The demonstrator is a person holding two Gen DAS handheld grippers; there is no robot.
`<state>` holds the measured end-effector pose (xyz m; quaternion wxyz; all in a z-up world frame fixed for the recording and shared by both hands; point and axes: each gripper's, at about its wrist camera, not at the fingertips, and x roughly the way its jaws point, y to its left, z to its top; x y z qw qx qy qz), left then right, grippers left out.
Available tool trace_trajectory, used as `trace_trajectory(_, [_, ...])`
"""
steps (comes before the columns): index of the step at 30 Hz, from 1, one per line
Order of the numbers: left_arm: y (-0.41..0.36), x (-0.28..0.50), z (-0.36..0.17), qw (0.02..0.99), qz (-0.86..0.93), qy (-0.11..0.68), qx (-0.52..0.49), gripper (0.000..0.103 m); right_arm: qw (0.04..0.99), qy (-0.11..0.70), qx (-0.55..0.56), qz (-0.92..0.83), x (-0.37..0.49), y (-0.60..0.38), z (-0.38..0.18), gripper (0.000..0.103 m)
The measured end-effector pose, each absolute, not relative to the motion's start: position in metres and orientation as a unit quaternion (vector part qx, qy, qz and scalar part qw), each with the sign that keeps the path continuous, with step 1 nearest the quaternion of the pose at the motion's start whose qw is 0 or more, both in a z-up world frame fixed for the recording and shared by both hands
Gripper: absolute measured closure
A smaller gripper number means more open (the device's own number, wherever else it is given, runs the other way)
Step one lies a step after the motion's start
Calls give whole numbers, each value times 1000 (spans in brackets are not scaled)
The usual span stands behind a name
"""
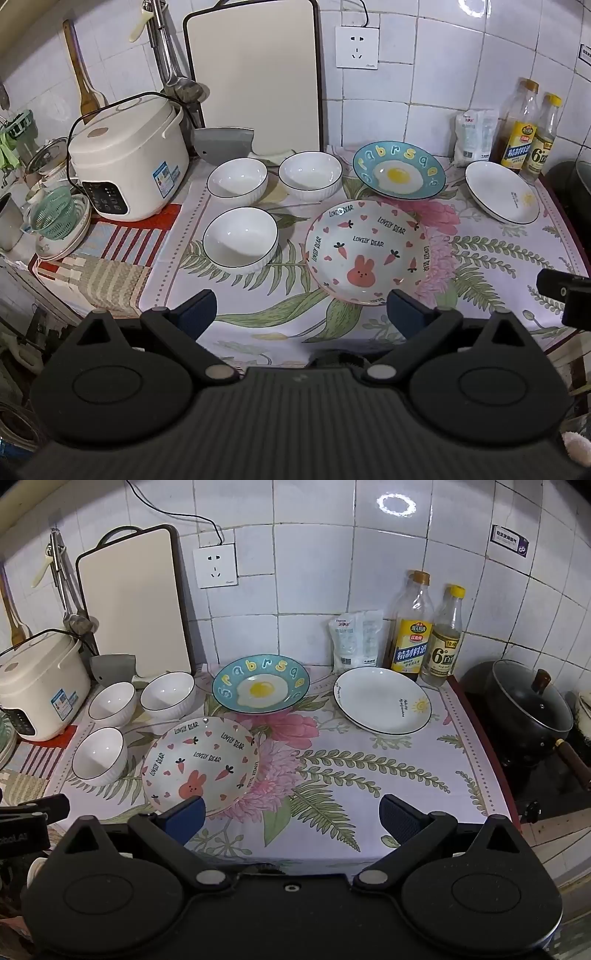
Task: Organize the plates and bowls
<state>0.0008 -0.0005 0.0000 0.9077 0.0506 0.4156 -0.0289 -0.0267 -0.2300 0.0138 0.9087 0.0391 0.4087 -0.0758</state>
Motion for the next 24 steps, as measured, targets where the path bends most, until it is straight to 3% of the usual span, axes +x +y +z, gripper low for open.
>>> trace_trajectory(24, [10,-3,-10,931,-10,363,39,3,912,400,11,-86,-29,-228,-2,1])
